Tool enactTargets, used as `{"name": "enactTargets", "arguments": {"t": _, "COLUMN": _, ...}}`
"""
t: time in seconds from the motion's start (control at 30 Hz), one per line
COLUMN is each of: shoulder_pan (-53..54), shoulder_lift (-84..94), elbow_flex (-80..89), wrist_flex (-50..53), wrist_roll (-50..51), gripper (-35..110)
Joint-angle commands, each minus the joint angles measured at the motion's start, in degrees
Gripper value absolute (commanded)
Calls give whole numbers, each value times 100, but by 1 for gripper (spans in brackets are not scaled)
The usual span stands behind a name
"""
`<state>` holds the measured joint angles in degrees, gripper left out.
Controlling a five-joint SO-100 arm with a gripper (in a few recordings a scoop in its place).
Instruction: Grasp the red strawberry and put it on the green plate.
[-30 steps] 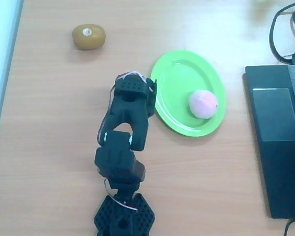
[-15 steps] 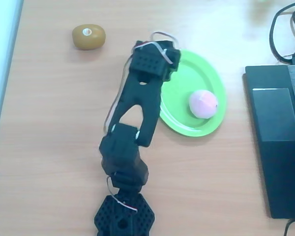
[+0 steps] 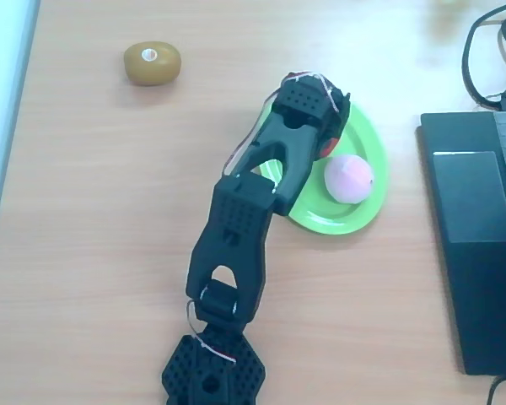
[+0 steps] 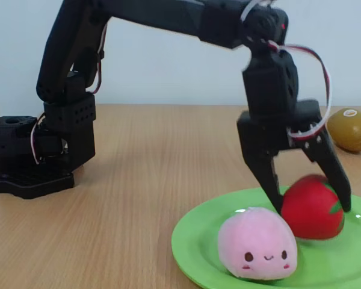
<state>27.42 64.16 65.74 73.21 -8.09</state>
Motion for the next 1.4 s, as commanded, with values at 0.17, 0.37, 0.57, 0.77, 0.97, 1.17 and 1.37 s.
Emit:
{"name": "enactTargets", "arguments": {"t": 0.17, "shoulder_pan": 132, "shoulder_lift": -255, "elbow_flex": -431, "wrist_flex": -9, "wrist_roll": -9, "gripper": 32}}
{"name": "enactTargets", "arguments": {"t": 0.37, "shoulder_pan": 149, "shoulder_lift": -211, "elbow_flex": -413, "wrist_flex": 26, "wrist_roll": -18, "gripper": 36}}
{"name": "enactTargets", "arguments": {"t": 0.57, "shoulder_pan": 158, "shoulder_lift": -35, "elbow_flex": -299, "wrist_flex": 35, "wrist_roll": -18, "gripper": 46}}
{"name": "enactTargets", "arguments": {"t": 0.77, "shoulder_pan": 53, "shoulder_lift": 396, "elbow_flex": 26, "wrist_flex": 35, "wrist_roll": 0, "gripper": 52}}
{"name": "enactTargets", "arguments": {"t": 0.97, "shoulder_pan": -167, "shoulder_lift": 1160, "elbow_flex": 396, "wrist_flex": 53, "wrist_roll": 44, "gripper": 51}}
{"name": "enactTargets", "arguments": {"t": 1.17, "shoulder_pan": -694, "shoulder_lift": 2971, "elbow_flex": 747, "wrist_flex": 53, "wrist_roll": 545, "gripper": 40}}
{"name": "enactTargets", "arguments": {"t": 1.37, "shoulder_pan": -1556, "shoulder_lift": 5950, "elbow_flex": 2153, "wrist_flex": -1204, "wrist_roll": 984, "gripper": 17}}
